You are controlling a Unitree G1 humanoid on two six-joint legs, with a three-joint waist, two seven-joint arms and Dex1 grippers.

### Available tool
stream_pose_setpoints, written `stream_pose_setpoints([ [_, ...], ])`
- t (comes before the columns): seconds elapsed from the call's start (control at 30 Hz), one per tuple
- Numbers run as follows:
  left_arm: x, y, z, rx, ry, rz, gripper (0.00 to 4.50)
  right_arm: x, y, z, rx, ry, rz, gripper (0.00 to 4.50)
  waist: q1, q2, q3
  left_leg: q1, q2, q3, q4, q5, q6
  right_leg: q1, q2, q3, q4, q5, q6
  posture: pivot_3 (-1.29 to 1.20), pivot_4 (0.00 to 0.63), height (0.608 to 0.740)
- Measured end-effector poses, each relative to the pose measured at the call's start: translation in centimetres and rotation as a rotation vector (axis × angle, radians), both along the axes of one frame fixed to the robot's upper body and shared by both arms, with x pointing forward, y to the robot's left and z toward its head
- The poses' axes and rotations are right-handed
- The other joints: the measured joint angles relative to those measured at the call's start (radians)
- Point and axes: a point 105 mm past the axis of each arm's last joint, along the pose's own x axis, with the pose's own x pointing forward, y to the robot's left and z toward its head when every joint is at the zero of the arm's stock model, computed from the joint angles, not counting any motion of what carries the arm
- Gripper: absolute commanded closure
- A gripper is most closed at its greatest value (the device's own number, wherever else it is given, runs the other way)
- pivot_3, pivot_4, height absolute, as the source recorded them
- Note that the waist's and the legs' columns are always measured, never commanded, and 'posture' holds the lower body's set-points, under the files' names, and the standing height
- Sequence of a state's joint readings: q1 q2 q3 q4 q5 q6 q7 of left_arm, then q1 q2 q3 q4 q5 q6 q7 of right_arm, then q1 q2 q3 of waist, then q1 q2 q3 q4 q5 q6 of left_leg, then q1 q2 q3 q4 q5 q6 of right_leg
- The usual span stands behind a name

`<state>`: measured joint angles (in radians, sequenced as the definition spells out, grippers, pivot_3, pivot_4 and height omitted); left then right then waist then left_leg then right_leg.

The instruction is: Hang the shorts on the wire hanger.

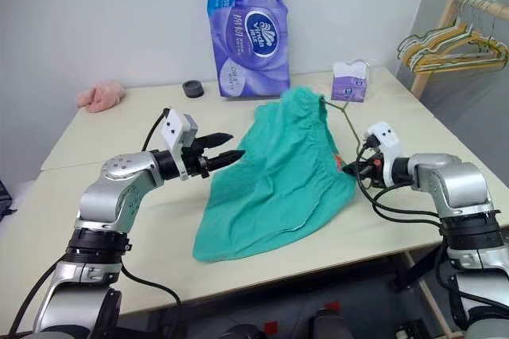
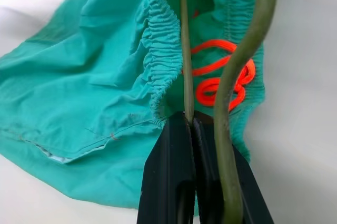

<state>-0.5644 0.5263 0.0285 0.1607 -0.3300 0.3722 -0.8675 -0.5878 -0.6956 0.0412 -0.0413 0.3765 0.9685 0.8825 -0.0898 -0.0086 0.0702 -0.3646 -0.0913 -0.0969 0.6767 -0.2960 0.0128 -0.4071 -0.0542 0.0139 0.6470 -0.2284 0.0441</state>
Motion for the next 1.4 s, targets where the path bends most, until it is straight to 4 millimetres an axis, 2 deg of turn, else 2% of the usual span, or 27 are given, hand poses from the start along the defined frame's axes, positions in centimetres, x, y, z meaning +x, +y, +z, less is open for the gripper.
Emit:
stream_pose_setpoints([
  [0.1,0.3,0.5,0.2,-0.02,-0.004,0.025,0.02,-1.0,1.0,-0.2,-0.053,-0.07,0.047,4.5,0.0,0.0,0.0,0.0,0.0,0.0,0.0,0.0,0.0,0.0,0.0,0.0,0.0,0.0,0.0,-0.2,0.038,0.74],
  [0.23,0.5,0.2,1.8,-0.035,-0.05,0.001,0.02,-2.0,2.4,-1.4,-0.154,-0.151,0.127,4.5,-0.001,0.0,0.0,0.0,0.0,0.0,0.0,0.0,0.0,0.0,0.0,0.0,0.0,0.001,0.001,-0.21,0.039,0.74],
  [0.33,0.2,0.2,3.3,-0.005,-0.081,-0.062,0.02,-2.1,2.6,-1.8,-0.2,-0.179,0.149,4.5,-0.005,0.0,0.0,0.0,0.0,0.0,0.0,0.0,0.0,0.0,0.0,0.0,0.0,0.001,0.001,-0.21,0.039,0.74],
  [0.47,-0.7,0.7,6.1,0.146,-0.178,-0.176,0.02,-2.3,2.7,-2.3,-0.293,-0.228,0.195,4.5,-0.014,0.0,0.0,0.0,0.0,0.0,0.0,0.0,0.0,-0.001,0.0,0.0,0.0,0.0,0.001,-0.2,0.036,0.74],
  [0.53,-1.1,0.4,6.6,0.223,-0.22,-0.225,0.02,-2.4,3.2,-2.4,-0.315,-0.25,0.228,4.5,-0.016,0.001,0.0,0.0,0.0,0.0,0.0,0.0,0.0,0.0,0.0,0.0,-0.001,0.0,0.001,-0.2,0.035,0.74],
  [0.77,-1.3,-0.5,2.2,0.43,-0.146,-0.406,0.02,-2.8,3.9,-2.4,-0.413,-0.346,0.33,4.5,-0.019,0.001,0.0,0.0,0.0,0.0,0.0,0.0,0.0,0.0,0.0,0.0,-0.001,0.0,0.001,-0.2,0.035,0.74],
  [0.93,-0.6,-0.8,2.0,0.485,-0.175,-0.439,0.02,-3.1,4.4,-2.0,-0.44,-0.393,0.374,4.5,-0.02,0.0,0.0,0.0,0.0,0.0,0.0,0.0,0.0,0.0,0.0,0.0,-0.001,0.0,0.001,-0.22,0.037,0.74],
  [1.1,-1.3,-2.0,-0.5,0.509,-0.117,-0.548,0.02,-3.3,4.9,-1.3,-0.455,-0.431,0.405,4.5,-0.024,0.0,0.0,0.0,0.0,0.0,0.0,-0.001,0.002,0.0,0.0,0.0,-0.001,0.0,0.001,-0.22,0.038,0.74],
  [1.13,-1.5,-2.0,-0.7,0.508,-0.104,-0.558,0.41,-3.3,4.9,-1.2,-0.46,-0.432,0.406,4.5,-0.025,0.0,0.0,0.0,0.0,0.0,0.0,-0.001,0.002,-0.001,0.0,0.0,-0.001,0.0,0.001,-0.22,0.038,0.74],
  [1.4,-1.8,-1.9,-1.6,0.504,-0.049,-0.587,2.78,-3.3,5.0,-0.8,-0.487,-0.45,0.42,4.5,-0.026,0.0,0.0,0.0,0.0,0.0,0.0,-0.002,0.003,-0.001,0.0,0.0,-0.001,0.0,0.001,-0.23,0.039,0.74],
])
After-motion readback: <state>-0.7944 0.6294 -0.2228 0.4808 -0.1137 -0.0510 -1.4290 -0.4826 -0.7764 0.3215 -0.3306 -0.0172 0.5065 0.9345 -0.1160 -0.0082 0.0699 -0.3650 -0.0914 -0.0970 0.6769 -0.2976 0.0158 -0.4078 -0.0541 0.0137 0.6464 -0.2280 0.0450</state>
